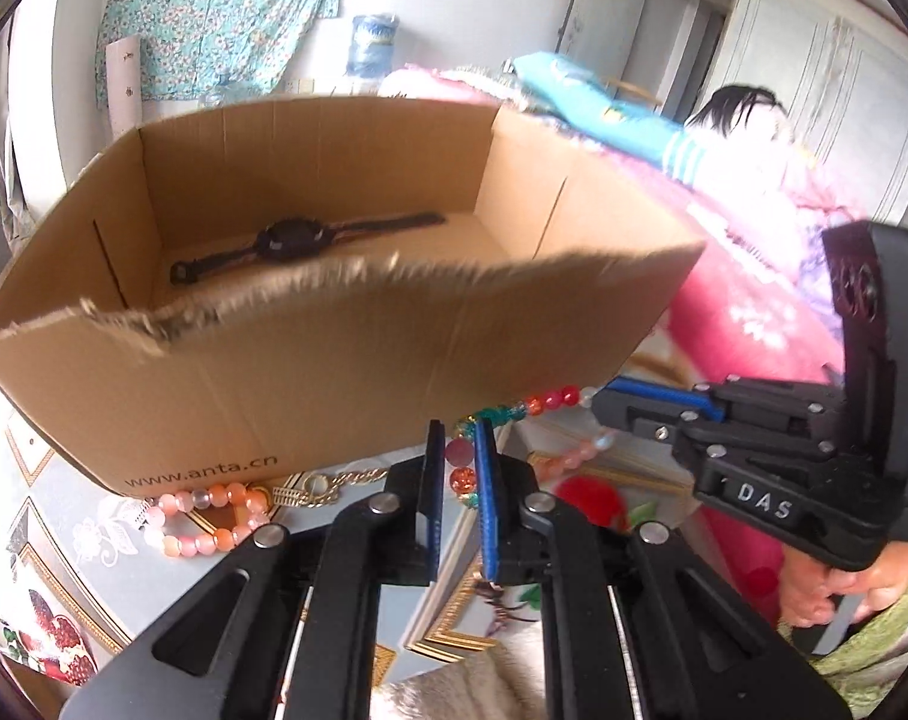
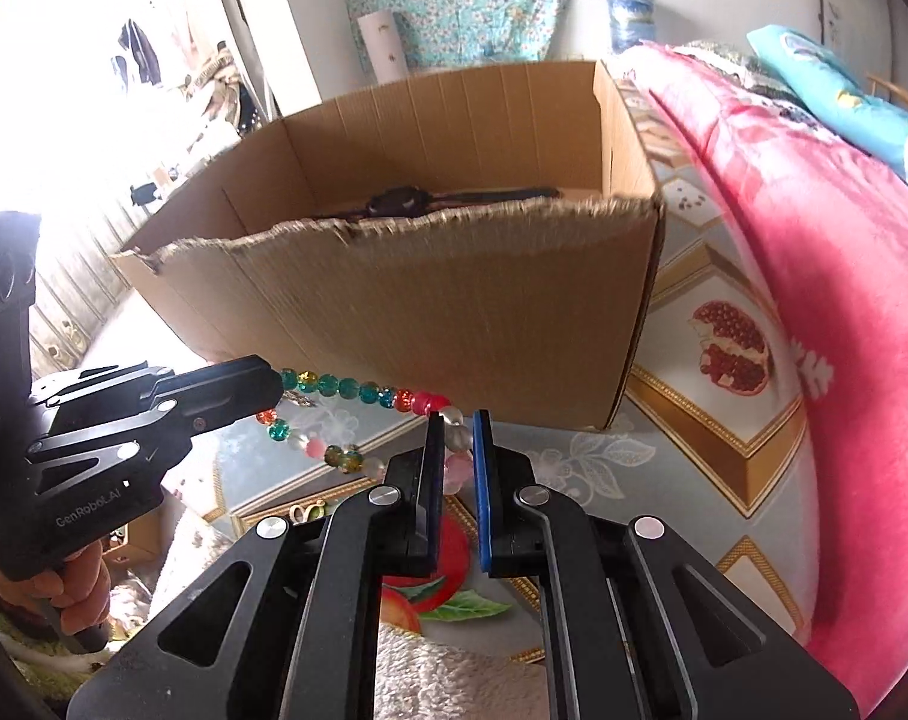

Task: Organize jewelry
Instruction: 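Lower the bracelet into the box and open the right tool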

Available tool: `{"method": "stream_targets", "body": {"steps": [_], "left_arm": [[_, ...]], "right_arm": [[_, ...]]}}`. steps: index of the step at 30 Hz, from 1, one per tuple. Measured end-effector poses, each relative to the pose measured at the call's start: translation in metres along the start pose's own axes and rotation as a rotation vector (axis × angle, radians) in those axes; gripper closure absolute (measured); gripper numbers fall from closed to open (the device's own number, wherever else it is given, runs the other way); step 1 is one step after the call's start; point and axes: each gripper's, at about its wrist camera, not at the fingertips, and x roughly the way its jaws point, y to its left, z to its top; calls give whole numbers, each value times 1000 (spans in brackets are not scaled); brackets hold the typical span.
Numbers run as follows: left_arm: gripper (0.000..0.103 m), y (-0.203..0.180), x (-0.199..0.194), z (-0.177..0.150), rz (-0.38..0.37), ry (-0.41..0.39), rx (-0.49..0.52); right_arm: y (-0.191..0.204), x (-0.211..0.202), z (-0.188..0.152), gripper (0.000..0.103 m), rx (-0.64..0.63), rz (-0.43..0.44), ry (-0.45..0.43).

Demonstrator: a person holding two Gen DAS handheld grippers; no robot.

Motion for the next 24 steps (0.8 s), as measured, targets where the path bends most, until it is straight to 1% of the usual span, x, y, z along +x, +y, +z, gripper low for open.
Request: {"method": "stream_targets", "body": {"steps": [2,8,10,12,14,15,17,18,20,21,24], "left_arm": [[94,-3,-13,1,-10,-26,5],[94,-13,-57,16,-57,-117,36],[94,-14,-75,28,-75,-154,50],[94,-13,-89,43,-73,-192,69],[94,-9,-97,56,-46,-211,85],[94,-5,-99,66,-20,-214,93],[94,7,-97,80,18,-212,100],[94,15,-91,88,38,-194,94],[94,35,-77,99,78,-147,73],[94,44,-68,103,91,-123,64],[94,69,-41,111,111,-34,34]], "right_arm": [[2,-16,-7,96,-7,2,-27],[9,-59,-5,96,-35,32,-118],[12,-72,6,96,-54,62,-153],[19,-79,19,96,-79,82,-183],[24,-79,42,96,-108,110,-200],[29,-74,53,96,-117,125,-197],[33,-54,78,96,-130,164,-164],[35,-42,90,96,-130,185,-127],[41,-9,110,96,-120,228,-21],[44,12,118,96,-113,252,47],[52,64,131,96,-89,292,222]]}}
